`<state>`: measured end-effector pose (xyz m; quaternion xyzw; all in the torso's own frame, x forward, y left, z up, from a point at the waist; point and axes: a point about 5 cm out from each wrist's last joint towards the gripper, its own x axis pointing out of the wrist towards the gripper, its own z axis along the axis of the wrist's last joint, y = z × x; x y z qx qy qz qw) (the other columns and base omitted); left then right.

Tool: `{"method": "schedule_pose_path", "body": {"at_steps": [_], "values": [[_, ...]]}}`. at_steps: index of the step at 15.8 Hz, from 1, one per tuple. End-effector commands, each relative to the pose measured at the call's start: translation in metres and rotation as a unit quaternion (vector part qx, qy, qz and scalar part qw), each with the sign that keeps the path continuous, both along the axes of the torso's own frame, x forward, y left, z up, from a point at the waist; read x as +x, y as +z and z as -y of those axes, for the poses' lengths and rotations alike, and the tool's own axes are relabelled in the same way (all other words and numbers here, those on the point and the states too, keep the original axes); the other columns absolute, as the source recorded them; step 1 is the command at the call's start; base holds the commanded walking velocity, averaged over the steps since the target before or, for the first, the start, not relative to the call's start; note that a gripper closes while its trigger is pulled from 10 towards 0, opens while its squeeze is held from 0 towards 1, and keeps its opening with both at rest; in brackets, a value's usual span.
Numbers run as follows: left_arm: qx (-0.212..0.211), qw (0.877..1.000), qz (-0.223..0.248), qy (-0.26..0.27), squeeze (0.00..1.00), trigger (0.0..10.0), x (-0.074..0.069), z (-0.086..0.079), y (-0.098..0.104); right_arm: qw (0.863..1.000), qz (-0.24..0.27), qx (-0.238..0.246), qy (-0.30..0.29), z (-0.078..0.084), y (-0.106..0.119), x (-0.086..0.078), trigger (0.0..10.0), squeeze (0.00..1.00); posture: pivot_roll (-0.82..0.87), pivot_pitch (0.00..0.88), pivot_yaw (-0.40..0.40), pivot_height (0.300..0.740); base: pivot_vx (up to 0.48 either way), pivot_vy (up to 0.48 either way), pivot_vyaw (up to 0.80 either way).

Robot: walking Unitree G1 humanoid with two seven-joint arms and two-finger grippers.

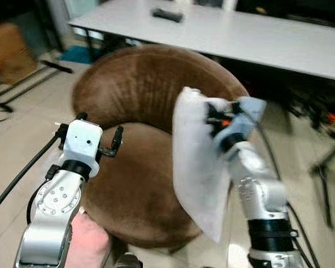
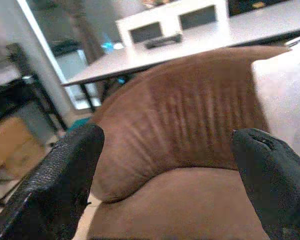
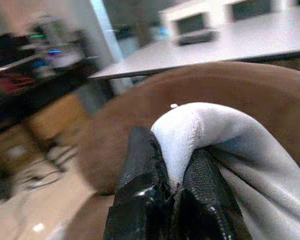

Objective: Move the pillow to the sofa from floor

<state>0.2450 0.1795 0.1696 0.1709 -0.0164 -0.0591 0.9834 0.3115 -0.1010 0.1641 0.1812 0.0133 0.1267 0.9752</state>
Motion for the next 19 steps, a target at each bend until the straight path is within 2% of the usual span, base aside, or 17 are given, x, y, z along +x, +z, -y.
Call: {"method": "schedule_pose_path", "body": {"at_steps": [1,2,4,7,11,13,19], "values": [[0.003,1.0,0.001,0.002,0.0,10.0,-0.002,0.001,-0.001,0.999,0.036,0.001,0.005,0.003,0.016,-0.001,10.0,0.0,0.17,0.0,-0.017,0.74,0.0,-0.431,0.8],[-0.004,1.0,0.002,0.004,0.0,10.0,-0.002,0.0,-0.001,0.998,0.043,0.006,0.037,-0.004,0.019,-0.004,10.0,0.0,0.17,0.0,-0.017,0.74,0.0,0.0,0.0],[-0.009,1.0,0.006,0.005,0.0,10.0,-0.001,0.0,0.001,0.998,0.046,0.008,0.05,-0.009,0.02,-0.006,10.0,0.0,0.17,0.0,-0.018,0.74,0.0,0.0,0.0],[-0.026,1.0,0.012,0.002,0.0,10.0,0.0,0.0,0.004,0.998,0.041,0.013,0.037,-0.005,0.018,-0.004,10.0,0.0,0.17,0.0,-0.017,0.74,0.0,0.0,0.0],[-0.031,0.999,0.011,-0.001,0.0,10.0,0.0,0.0,0.004,0.999,0.037,0.006,0.023,-0.002,0.018,-0.003,10.0,0.0,0.17,0.0,-0.015,0.74,0.269,0.0,0.0],[-0.033,0.999,0.011,-0.002,0.0,10.0,0.0,0.0,0.004,0.999,0.034,-0.001,0.014,-0.001,0.018,-0.001,10.0,0.0,0.17,0.0,-0.015,0.74,0.289,0.0,0.8],[-0.035,0.999,0.011,-0.002,0.0,10.0,0.0,0.0,0.004,0.999,0.033,-0.009,0.023,-0.005,0.018,0.0,10.0,0.0,0.17,0.0,-0.022,0.74,0.292,0.0,0.0]]}}
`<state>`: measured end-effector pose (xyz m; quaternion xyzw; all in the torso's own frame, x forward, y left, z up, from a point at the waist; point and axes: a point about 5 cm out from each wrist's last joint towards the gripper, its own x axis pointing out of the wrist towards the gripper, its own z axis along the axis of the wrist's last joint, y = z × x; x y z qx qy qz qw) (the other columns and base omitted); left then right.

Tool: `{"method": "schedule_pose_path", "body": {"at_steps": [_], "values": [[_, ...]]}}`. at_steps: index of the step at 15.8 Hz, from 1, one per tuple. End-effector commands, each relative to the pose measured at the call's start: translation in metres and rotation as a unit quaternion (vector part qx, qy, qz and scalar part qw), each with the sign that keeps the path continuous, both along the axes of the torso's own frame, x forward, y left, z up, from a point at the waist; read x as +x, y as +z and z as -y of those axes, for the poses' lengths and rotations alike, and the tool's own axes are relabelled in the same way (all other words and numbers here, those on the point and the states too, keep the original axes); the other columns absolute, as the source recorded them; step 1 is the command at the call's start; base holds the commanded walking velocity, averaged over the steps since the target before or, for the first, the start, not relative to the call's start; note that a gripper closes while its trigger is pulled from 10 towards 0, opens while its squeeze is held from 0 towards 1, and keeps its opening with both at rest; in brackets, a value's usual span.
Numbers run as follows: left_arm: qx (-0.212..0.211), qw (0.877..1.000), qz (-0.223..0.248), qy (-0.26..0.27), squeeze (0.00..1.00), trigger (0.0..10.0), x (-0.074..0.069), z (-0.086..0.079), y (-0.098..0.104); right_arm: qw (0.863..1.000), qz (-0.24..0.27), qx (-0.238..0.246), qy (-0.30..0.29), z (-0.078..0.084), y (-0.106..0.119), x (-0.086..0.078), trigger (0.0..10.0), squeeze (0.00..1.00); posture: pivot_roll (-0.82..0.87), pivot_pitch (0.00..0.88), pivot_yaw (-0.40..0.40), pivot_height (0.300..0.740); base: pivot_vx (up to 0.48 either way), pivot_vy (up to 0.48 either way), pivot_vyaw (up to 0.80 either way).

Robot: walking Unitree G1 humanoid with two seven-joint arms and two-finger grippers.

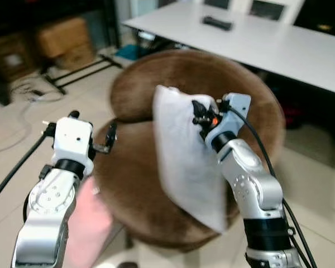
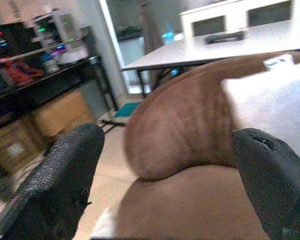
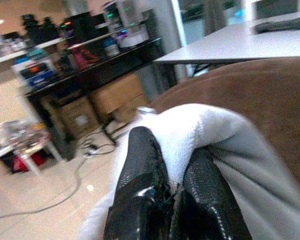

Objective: Move the pillow to the sofa from floor

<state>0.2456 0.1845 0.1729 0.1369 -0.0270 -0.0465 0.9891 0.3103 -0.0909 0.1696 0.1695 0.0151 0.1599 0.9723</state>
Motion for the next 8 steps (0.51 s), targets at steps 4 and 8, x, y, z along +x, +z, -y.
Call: {"method": "schedule_pose_path", "body": {"at_steps": [4,8], "values": [[-0.001,1.0,0.0,-0.011,0.0,10.0,-0.0008,0.0046,0.0,1.0,0.027,-0.002,-0.001,0.0014,0.012,0.0023,10.0,0.0,0.17,0.0,-0.022,0.74,0.292,0.0,0.0],[-0.001,1.0,0.001,-0.013,0.0,10.0,-0.001,0.0053,-0.0001,0.999,0.034,-0.003,0.021,-0.0035,0.0152,0.0018,10.0,0.0,0.17,0.0,-0.028,0.74,0.292,0.0,0.51]]}}
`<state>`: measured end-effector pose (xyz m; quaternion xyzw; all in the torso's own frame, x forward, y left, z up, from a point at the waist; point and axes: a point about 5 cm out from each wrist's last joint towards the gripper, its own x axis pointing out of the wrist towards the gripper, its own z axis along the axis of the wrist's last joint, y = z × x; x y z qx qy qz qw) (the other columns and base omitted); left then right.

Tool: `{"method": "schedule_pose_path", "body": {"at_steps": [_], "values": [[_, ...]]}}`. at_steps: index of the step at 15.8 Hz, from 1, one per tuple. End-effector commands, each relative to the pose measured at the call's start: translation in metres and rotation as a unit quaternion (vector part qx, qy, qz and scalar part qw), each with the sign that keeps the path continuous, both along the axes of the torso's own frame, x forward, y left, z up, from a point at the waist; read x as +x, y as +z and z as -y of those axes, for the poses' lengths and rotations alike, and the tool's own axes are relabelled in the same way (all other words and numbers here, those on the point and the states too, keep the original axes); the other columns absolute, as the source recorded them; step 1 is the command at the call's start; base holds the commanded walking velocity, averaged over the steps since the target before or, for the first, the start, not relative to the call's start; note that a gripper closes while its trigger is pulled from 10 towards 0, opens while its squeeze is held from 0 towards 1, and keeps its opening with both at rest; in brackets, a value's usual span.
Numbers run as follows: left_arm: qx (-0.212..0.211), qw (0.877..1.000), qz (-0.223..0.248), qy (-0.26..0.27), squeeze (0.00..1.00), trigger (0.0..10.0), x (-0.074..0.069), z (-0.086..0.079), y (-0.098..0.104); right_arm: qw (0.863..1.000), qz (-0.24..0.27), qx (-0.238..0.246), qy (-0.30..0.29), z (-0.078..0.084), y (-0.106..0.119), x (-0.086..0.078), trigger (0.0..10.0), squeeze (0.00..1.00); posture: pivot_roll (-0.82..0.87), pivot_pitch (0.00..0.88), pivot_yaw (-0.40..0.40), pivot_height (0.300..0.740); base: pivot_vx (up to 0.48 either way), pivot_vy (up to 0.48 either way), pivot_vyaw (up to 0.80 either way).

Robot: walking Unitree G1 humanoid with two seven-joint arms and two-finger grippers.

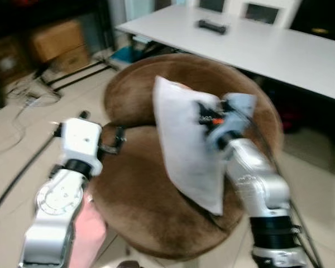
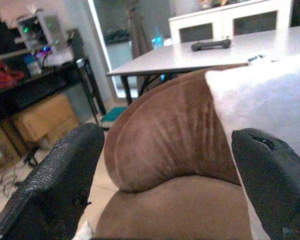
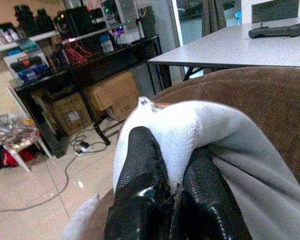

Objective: Move the pillow to the sofa from floor

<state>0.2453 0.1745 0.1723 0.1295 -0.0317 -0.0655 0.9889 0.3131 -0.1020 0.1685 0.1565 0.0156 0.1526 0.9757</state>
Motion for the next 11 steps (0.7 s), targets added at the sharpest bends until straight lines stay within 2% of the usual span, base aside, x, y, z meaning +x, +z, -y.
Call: {"method": "schedule_pose_path", "body": {"at_steps": [1,6,8,9,11], "values": [[0.006,1.0,0.0,0.007,0.0,10.0,-0.001,-0.005,0.001,0.999,0.034,0.01,0.031,-0.016,0.016,-0.001,10.0,0.0,0.17,0.0,-0.028,0.74,0.289,0.0,0.55],[0.009,1.0,0.002,0.006,0.0,10.0,-0.002,-0.005,0.001,0.998,0.037,0.019,0.051,-0.024,0.019,0.0,10.0,0.0,0.18,0.0,-0.032,0.74,0.281,0.0,0.0],[0.02,1.0,-0.003,0.008,0.0,10.0,-0.002,-0.005,-0.001,0.998,0.015,0.004,0.061,-0.032,0.018,0.004,10.0,0.0,0.19,0.0,-0.034,0.74,0.0,0.0,0.0],[0.023,1.0,-0.006,0.008,0.0,10.0,-0.003,-0.006,-0.003,0.998,-0.01,-0.016,0.061,-0.037,0.013,0.008,10.0,0.0,0.19,0.0,-0.034,0.74,0.0,0.0,0.0],[0.029,0.999,-0.017,0.005,0.0,10.0,-0.003,-0.005,-0.007,0.997,-0.055,-0.02,0.053,-0.045,0.005,0.014,10.0,0.0,0.18,0.0,-0.034,0.74,0.0,0.0,0.0]]}}
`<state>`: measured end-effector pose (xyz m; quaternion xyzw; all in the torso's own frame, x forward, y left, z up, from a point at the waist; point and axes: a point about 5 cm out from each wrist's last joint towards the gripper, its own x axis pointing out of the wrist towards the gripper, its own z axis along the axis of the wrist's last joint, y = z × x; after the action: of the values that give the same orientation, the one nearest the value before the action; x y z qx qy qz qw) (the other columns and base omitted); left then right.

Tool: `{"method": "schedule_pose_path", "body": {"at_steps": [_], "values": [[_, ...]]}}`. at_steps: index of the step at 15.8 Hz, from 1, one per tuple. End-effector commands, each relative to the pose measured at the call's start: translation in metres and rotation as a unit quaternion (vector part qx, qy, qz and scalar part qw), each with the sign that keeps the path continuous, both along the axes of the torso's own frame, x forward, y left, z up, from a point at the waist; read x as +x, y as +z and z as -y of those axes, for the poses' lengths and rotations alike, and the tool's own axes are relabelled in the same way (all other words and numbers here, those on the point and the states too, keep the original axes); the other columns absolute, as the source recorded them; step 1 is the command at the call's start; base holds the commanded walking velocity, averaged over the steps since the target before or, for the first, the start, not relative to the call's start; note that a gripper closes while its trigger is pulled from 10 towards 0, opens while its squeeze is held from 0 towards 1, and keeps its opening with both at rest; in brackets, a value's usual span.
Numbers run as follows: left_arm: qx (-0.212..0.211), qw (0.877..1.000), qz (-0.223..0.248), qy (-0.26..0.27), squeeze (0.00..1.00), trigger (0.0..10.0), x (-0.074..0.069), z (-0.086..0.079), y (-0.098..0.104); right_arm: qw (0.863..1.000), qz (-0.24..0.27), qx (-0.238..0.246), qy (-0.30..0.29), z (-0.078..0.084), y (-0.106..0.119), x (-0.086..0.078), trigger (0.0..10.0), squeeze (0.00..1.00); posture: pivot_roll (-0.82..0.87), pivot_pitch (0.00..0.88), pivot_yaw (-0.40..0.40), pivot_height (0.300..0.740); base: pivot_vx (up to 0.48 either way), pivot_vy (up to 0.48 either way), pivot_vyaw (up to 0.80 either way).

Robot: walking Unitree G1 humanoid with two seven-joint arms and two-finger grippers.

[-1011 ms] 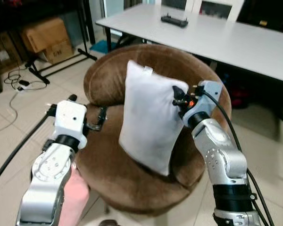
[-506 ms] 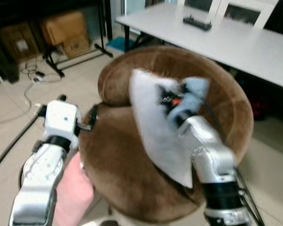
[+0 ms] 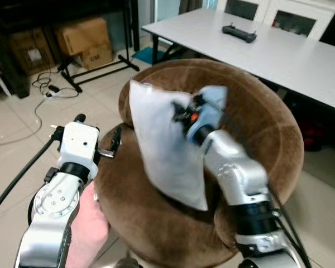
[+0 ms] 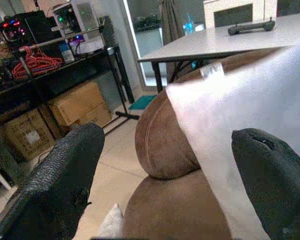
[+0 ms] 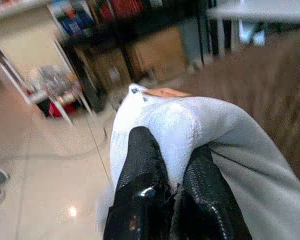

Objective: Move the pillow to the sofa from floor

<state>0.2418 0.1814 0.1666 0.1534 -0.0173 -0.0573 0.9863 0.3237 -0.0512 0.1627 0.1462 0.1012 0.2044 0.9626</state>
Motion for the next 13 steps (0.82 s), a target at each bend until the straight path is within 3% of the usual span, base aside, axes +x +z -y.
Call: {"method": "schedule_pose_path", "body": {"at_steps": [1,2,4,6,8,9,10,11,12,13], "values": [[0.005,1.0,-0.011,-0.007,0.0,10.0,0.0,0.002,-0.003,1.0,0.005,0.004,-0.018,0.004,0.009,0.006,10.0,0.0,0.18,0.0,-0.034,0.74,0.0,0.0,0.0],[0.008,0.999,-0.035,-0.018,0.0,10.0,-0.002,0.001,-0.01,0.999,-0.037,0.017,-0.035,0.002,0.003,0.015,10.0,0.0,0.18,0.0,-0.037,0.74,0.0,0.0,0.0],[0.007,0.998,-0.061,-0.029,0.0,10.0,-0.005,-0.001,-0.017,0.997,-0.051,0.027,-0.042,0.003,0.004,0.026,10.0,0.0,0.19,0.0,-0.039,0.74,0.0,0.0,0.0],[0.016,0.995,-0.085,-0.041,0.0,10.0,-0.01,-0.007,-0.022,0.992,-0.069,0.038,-0.097,0.015,0.005,0.049,10.0,0.0,0.21,0.0,-0.054,0.74,0.0,0.0,0.0],[0.024,0.994,-0.091,-0.047,0.0,10.0,-0.012,-0.009,-0.023,0.972,-0.119,0.036,-0.197,0.036,-0.002,0.065,10.0,0.0,0.21,0.0,-0.062,0.74,0.0,0.0,0.0],[0.024,0.994,-0.092,-0.049,0.0,10.0,-0.012,-0.009,-0.022,0.968,-0.127,0.037,-0.215,0.041,-0.003,0.067,10.0,0.0,0.22,0.0,-0.068,0.74,0.0,0.0,0.0],[0.024,0.994,-0.094,-0.051,0.0,10.0,-0.014,-0.011,-0.022,0.949,-0.151,0.052,-0.272,0.059,-0.007,0.071,10.0,0.0,0.22,0.0,-0.068,0.74,0.0,0.0,0.0],[0.024,0.994,-0.095,-0.052,0.0,10.0,-0.014,-0.011,-0.022,0.939,-0.161,0.058,-0.297,0.067,-0.01,0.071,10.0,0.0,0.22,0.0,-0.072,0.74,0.0,0.0,0.0],[0.02,0.993,-0.099,-0.067,0.0,10.0,-0.016,-0.01,-0.022,0.912,-0.179,0.056,-0.364,0.094,-0.017,0.07,10.0,0.0,0.22,0.0,-0.072,0.74,0.0,0.0,0.0],[0.012,0.991,-0.103,-0.085,0.0,10.0,-0.018,-0.007,-0.022,0.898,-0.178,0.06,-0.397,0.11,-0.019,0.069,10.0,0.0,0.22,0.0,-0.072,0.74,0.0,0.0,0.0]]}}
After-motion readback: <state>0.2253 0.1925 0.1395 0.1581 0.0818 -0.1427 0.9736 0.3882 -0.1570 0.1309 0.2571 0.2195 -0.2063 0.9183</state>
